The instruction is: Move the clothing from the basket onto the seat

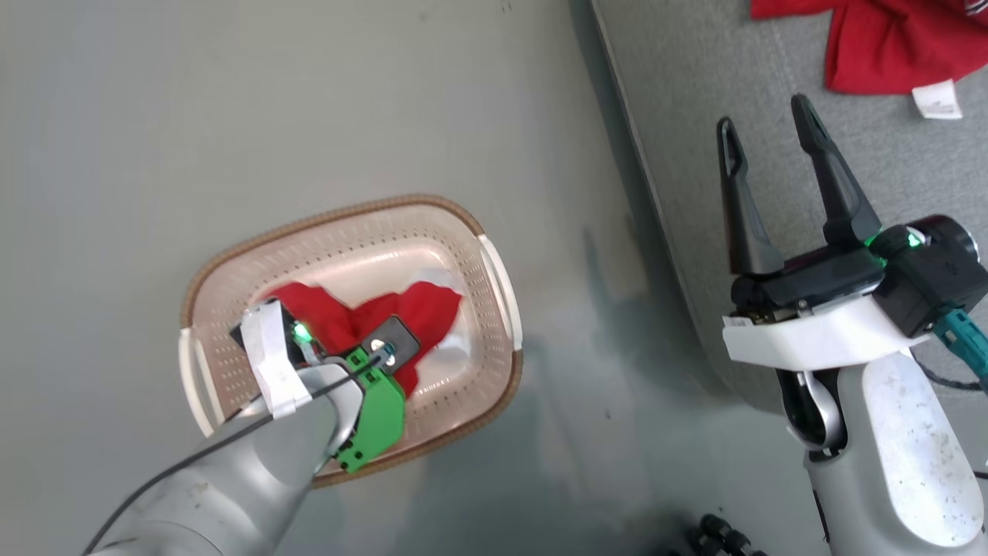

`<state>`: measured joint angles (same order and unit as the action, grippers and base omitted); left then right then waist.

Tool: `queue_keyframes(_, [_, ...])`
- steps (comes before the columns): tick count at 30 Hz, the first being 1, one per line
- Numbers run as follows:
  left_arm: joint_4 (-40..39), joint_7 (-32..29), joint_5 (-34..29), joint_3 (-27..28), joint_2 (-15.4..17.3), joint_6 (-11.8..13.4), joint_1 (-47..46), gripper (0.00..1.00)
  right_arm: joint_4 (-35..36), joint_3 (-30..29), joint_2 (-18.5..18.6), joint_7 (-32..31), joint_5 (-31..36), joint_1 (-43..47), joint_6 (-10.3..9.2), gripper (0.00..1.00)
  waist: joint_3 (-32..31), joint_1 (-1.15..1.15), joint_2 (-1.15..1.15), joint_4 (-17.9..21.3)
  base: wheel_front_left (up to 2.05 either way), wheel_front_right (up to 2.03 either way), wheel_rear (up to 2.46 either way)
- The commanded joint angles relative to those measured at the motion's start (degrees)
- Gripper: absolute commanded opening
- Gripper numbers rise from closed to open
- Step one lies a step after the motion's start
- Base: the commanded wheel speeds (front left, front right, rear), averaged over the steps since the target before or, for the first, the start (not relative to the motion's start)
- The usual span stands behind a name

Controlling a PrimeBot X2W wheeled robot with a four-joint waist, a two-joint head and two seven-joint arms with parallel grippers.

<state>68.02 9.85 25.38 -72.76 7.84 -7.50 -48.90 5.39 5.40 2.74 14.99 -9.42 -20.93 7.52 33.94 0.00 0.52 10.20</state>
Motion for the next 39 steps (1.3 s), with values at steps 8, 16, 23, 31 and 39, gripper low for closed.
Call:
queue_keyframes(8, [-2.57, 4.24, 4.41, -0.31, -1.97, 0.04, 3.51, 0.00, -2.07, -1.34, 0.15, 0.15, 0.92, 4.27, -0.06, 1.00, -12.44, 0.00, -0.52, -5.08, 0.00, 0.00, 0.00])
queue_keyframes(16, [-7.87, 5.38, 7.30, 2.90, -2.07, 0.04, 3.94, 0.00, -3.38, -2.47, 0.15, 0.15, 1.24, 7.75, -0.06, 1.00, -17.66, 0.00, -0.52, -7.04, 0.00, 0.00, 0.00])
queue_keyframes(23, [-18.38, 5.36, 5.60, 10.13, 0.60, 1.85, 5.81, 0.00, -4.48, -2.86, 0.15, 0.15, 0.99, 10.49, -0.06, 1.00, -21.72, 0.00, -0.52, -7.98, 0.00, 0.00, 0.00])
queue_keyframes(31, [-29.04, 5.36, 3.35, 18.44, 2.36, 3.25, 8.49, 0.00, -5.22, -2.67, 0.15, 0.15, 0.44, 12.77, -0.06, 1.00, -25.33, 0.00, -0.52, -8.35, 0.00, 0.00, 0.00])
queue_keyframes(39, [-37.04, 5.30, 0.35, 24.36, 2.29, 3.34, 8.07, 0.00, -5.45, -2.10, 0.15, 0.15, -0.29, 14.56, -0.06, 1.00, -27.31, 0.00, -0.52, -8.26, 0.00, 0.00, 0.00])
